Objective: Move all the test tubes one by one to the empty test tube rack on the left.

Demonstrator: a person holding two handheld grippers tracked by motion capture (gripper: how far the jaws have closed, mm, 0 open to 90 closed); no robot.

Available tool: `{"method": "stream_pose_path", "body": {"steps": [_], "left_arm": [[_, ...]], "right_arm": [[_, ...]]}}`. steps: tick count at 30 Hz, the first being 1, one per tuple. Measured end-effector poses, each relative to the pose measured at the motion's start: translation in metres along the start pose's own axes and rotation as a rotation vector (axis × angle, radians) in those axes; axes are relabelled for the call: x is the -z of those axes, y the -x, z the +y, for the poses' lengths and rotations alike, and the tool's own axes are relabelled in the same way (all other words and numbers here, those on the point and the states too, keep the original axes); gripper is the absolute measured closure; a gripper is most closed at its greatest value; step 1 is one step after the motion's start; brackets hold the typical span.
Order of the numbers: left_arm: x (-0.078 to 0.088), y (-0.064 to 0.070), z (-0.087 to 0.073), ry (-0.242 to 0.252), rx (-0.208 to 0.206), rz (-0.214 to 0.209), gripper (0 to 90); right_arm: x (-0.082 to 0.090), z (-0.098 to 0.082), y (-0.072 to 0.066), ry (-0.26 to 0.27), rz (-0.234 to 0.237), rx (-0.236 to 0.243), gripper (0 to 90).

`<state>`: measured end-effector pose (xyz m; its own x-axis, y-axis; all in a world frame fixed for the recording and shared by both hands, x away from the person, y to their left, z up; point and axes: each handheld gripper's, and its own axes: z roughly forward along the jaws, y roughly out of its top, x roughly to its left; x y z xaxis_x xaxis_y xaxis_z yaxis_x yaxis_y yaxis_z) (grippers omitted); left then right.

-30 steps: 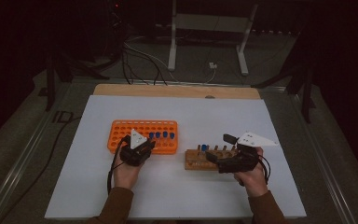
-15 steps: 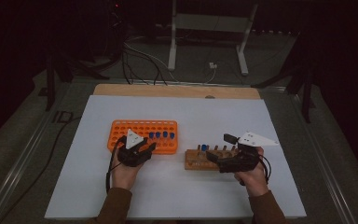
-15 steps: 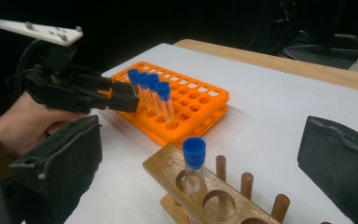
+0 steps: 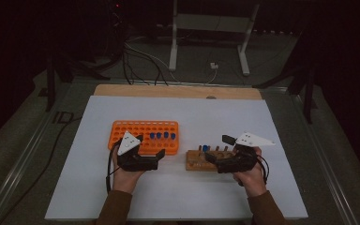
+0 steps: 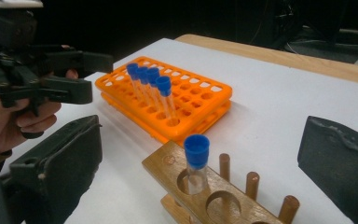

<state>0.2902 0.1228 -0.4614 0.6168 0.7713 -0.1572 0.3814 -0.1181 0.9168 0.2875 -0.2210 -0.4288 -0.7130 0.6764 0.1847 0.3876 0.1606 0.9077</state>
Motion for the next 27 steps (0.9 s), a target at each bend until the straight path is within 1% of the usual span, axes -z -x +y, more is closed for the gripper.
{"method": "stream_pose_path", "body": {"steps": [3, 4, 11, 12, 14, 15, 17, 20, 22, 24, 27], "left_arm": [[0.001, 0.003, 0.001, 0.007, -0.008, -0.008, 0.3], [0.001, 0.003, 0.002, 0.005, -0.01, -0.011, 0.3], [0.002, 0.004, 0.003, 0.013, -0.003, -0.013, 0.3], [0.002, 0.004, 0.003, 0.013, -0.003, -0.013, 0.3], [0.001, 0.004, 0.003, 0.01, -0.001, -0.012, 0.3], [0.001, 0.004, 0.003, 0.01, -0.001, -0.013, 0.3], [0.001, 0.003, 0.003, 0.008, 0.0, -0.011, 0.3], [0.001, 0.004, 0.002, 0.007, -0.002, -0.011, 0.3], [0.001, 0.005, 0.003, 0.007, -0.002, -0.011, 0.3], [0.001, 0.004, 0.003, 0.01, 0.001, -0.011, 0.3], [0.001, 0.004, 0.003, 0.008, 0.003, -0.012, 0.3]], "right_arm": [[-0.003, -0.001, -0.002, -0.007, 0.002, 0.008, 0.2], [-0.004, -0.001, -0.002, -0.01, 0.003, 0.005, 0.2], [-0.009, -0.004, -0.002, -0.024, 0.003, 0.006, 0.2], [-0.01, -0.004, -0.001, -0.033, 0.006, 0.009, 0.3], [-0.013, -0.005, -0.003, -0.055, -0.007, 0.031, 1.4], [-0.014, -0.006, -0.004, -0.062, -0.013, 0.043, 4.2], [-0.017, -0.007, -0.006, -0.076, -0.014, 0.065, 5.6], [-0.022, -0.009, -0.008, -0.092, -0.021, 0.079, 8.0], [-0.024, -0.01, -0.008, -0.095, -0.029, 0.077, 12.9], [-0.025, -0.012, -0.007, -0.096, -0.033, 0.081, 20.7], [-0.025, -0.013, -0.005, -0.1, -0.017, 0.081, 36.1]]}}
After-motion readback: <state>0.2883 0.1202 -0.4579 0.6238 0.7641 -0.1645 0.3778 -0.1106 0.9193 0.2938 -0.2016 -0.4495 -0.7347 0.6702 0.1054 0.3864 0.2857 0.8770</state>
